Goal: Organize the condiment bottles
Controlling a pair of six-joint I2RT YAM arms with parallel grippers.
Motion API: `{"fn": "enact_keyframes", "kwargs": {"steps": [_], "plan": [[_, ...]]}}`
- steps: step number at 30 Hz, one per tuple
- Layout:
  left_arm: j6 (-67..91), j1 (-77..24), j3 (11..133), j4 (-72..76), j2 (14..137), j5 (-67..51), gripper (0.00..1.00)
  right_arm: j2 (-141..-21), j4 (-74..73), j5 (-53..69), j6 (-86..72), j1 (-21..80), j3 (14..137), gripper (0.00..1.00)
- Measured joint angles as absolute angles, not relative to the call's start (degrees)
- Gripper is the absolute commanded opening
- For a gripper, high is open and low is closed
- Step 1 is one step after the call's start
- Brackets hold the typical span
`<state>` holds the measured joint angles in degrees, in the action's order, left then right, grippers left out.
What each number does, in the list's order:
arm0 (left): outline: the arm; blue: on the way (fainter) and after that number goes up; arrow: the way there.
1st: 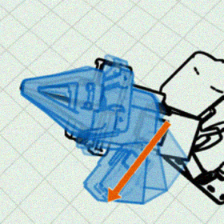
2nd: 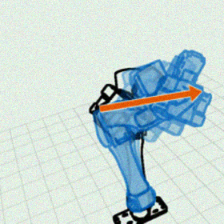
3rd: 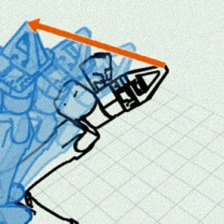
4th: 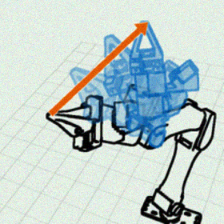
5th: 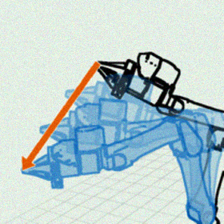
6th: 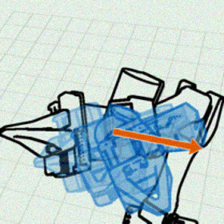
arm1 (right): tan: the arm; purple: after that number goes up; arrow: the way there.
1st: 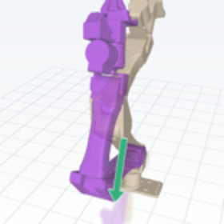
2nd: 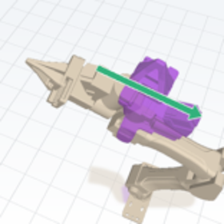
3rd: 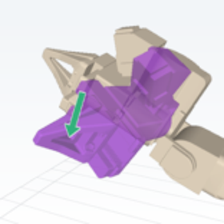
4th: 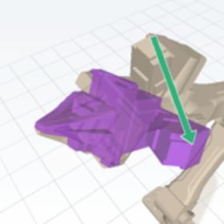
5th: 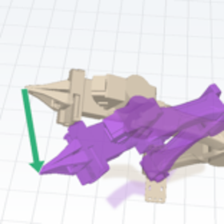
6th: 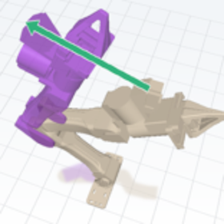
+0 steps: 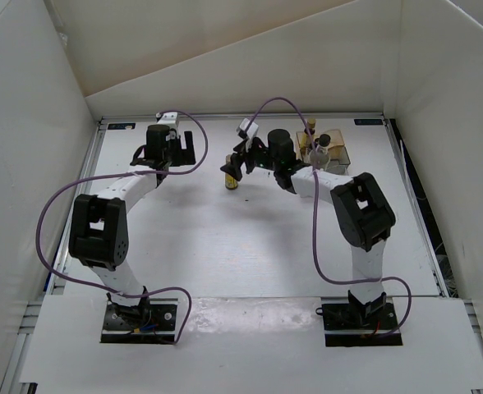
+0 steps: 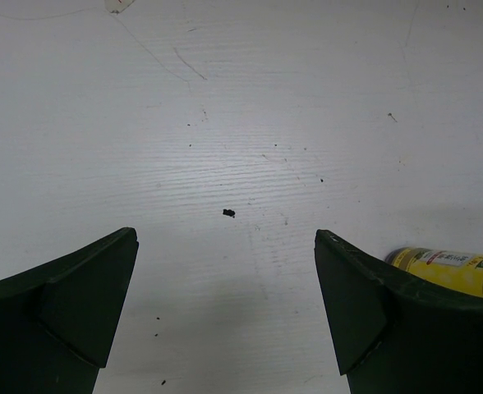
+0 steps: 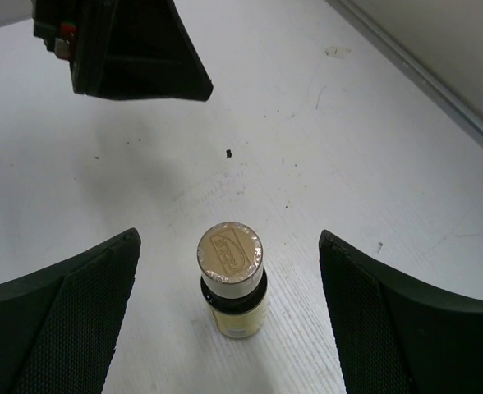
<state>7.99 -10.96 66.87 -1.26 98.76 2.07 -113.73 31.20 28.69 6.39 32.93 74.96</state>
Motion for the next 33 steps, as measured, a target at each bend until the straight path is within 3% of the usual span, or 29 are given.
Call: {"fn": "enact_keyframes", "kwargs": {"steps": [26, 30, 33], "plan": [[8.62, -9.47, 66.87, -1.26, 98.76, 0.95, 1.0, -121.71, 28.36, 28.88, 4.69, 32.97, 82.74, 0.86], [8.67, -9.47, 66.87, -1.26, 98.76, 0.91, 1.0, -122.26, 28.38, 29.08, 4.08, 32.84, 83.18, 0.74], [8.67, -9.47, 66.87, -1.26, 98.76, 0.89, 1.0, -122.34, 28.4, 29.23, 3.53, 32.73, 83.2, 0.54]]}}
